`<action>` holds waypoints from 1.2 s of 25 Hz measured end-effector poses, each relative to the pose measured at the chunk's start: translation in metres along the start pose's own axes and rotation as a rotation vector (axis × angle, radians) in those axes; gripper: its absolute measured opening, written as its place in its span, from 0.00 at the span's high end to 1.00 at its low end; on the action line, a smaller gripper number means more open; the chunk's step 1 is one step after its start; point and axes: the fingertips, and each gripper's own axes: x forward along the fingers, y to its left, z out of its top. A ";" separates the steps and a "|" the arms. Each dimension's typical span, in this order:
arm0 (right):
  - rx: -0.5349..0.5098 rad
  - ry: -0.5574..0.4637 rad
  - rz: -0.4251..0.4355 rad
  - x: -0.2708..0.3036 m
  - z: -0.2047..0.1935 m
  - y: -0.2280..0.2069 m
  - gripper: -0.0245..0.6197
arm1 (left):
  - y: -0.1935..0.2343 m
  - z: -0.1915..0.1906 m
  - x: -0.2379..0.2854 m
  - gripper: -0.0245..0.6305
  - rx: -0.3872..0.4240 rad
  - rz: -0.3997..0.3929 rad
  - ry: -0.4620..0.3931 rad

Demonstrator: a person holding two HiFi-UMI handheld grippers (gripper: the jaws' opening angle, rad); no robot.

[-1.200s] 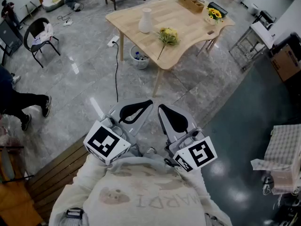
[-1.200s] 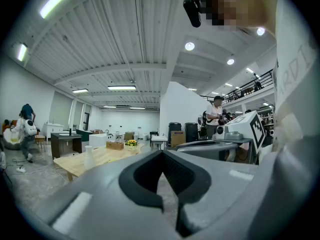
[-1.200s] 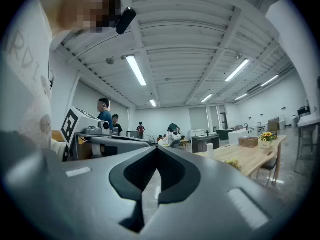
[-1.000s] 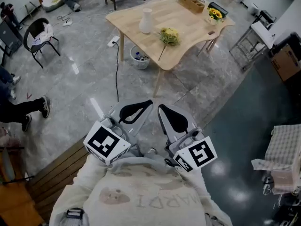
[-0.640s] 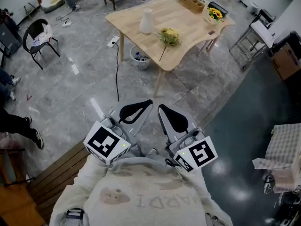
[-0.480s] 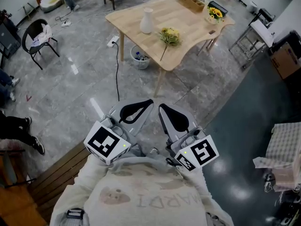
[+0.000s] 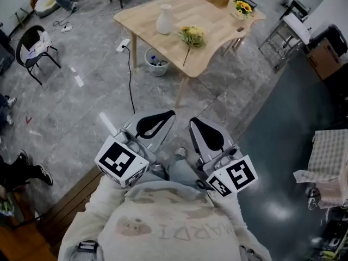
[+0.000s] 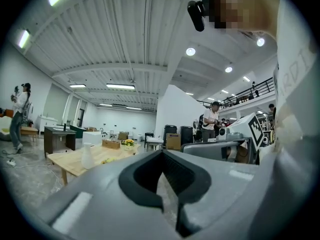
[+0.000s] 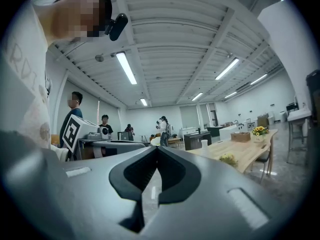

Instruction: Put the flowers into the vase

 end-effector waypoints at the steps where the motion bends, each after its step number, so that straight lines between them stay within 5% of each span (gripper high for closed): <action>1: 0.000 0.000 -0.006 0.002 0.000 -0.003 0.92 | 0.003 0.000 0.002 0.96 -0.003 -0.002 -0.001; 30: -0.004 -0.037 0.119 0.129 0.043 -0.214 0.92 | 0.140 0.035 0.198 0.96 0.063 0.096 -0.013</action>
